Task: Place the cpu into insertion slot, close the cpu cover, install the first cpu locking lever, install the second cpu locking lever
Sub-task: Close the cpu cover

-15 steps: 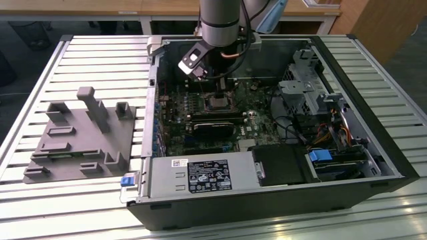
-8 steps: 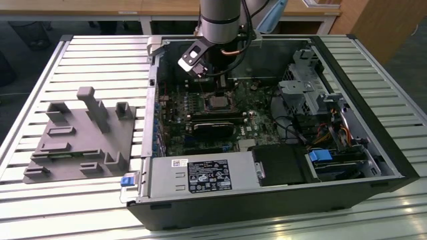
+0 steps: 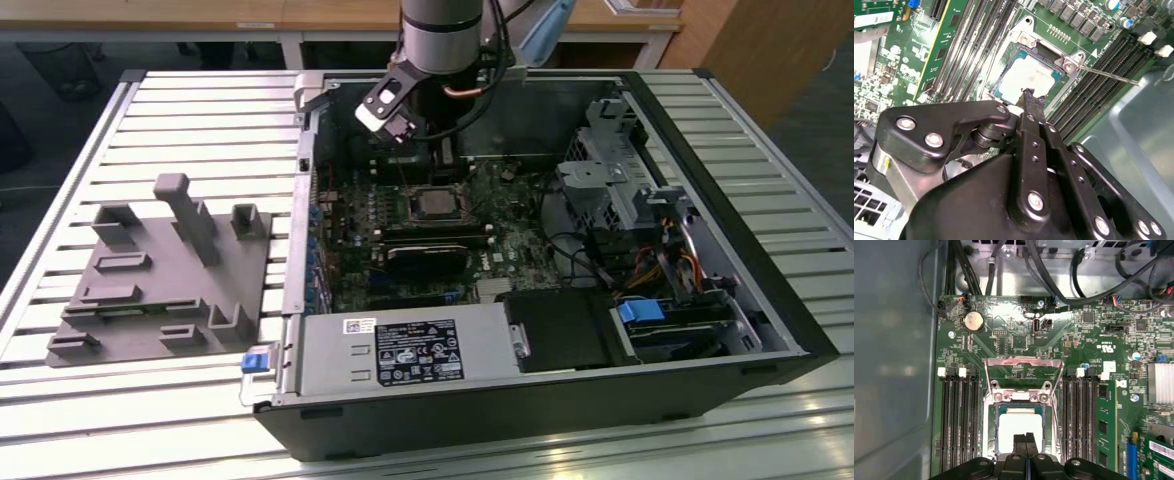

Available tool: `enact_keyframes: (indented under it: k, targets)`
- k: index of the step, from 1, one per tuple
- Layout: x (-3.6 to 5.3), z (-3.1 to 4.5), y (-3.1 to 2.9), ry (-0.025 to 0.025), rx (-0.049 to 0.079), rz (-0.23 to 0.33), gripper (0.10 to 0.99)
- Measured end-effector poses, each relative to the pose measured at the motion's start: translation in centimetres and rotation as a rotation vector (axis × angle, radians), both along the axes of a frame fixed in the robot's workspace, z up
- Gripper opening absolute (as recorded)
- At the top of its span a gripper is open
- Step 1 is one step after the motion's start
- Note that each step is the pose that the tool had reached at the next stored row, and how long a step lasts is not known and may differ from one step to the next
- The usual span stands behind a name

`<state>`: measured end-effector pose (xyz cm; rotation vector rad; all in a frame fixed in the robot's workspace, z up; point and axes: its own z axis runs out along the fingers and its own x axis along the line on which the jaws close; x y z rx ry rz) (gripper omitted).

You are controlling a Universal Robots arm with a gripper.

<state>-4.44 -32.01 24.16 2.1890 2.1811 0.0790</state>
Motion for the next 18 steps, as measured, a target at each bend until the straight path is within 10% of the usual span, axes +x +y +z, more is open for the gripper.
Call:
enact_keyframes:
  k: [18]
  targets:
    - [0.0, 2.59, -0.42, -0.0001, 0.0, 0.0, 0.106]
